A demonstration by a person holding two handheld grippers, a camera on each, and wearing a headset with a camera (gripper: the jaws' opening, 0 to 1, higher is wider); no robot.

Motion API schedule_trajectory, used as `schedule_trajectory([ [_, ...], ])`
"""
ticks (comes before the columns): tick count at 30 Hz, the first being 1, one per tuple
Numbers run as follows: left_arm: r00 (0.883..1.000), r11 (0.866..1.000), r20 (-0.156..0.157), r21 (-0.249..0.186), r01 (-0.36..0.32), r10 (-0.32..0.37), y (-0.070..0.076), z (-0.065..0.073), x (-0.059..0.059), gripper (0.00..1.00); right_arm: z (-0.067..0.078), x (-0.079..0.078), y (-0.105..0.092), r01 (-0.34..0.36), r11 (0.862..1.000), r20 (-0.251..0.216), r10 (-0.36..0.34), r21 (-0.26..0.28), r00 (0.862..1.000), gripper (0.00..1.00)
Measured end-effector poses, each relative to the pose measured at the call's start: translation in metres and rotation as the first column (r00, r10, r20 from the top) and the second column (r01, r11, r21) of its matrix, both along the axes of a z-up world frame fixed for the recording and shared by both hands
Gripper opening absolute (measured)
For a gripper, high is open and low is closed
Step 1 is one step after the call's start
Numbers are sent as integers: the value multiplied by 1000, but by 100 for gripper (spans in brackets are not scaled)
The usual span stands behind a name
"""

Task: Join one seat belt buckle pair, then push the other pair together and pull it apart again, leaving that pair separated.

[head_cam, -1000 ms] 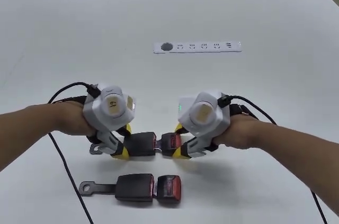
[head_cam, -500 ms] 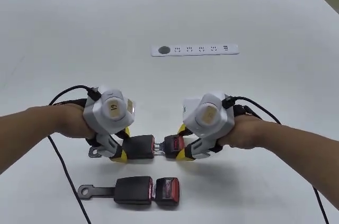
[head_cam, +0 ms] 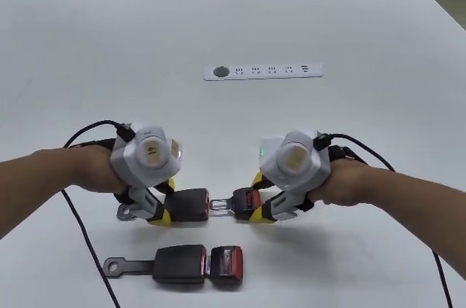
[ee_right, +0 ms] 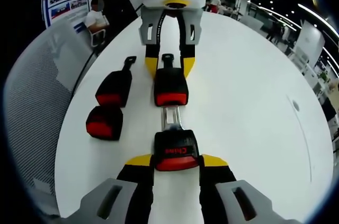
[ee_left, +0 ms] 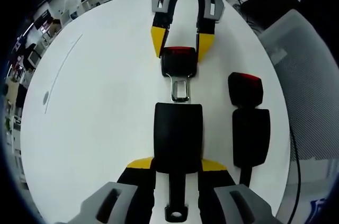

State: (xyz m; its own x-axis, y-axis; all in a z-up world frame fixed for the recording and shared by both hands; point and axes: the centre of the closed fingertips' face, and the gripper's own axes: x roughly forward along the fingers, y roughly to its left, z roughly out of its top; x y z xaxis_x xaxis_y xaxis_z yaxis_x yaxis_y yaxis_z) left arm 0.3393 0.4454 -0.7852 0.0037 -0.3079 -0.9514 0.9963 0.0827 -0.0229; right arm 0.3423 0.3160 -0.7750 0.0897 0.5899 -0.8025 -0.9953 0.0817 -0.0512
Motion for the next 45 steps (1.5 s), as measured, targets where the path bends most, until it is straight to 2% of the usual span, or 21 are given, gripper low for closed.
schedule_trajectory([
  [6, 1000, 1000, 0, 1, 0, 0, 0, 0, 0, 31, 1, -3, -10, 2, 1000, -1, -2, -10, 1000, 29],
  [28, 1000, 1000, 2, -3, 3, -3, 0, 2, -1, 32, -1, 1, -53, 10, 999, -13, -10, -49, 1000, 29],
  [45, 1000, 1000, 6, -11, 21, -21, 1, 2, -2, 32, -1, -2, -63, 40, 998, -25, -41, -51, 999, 31],
])
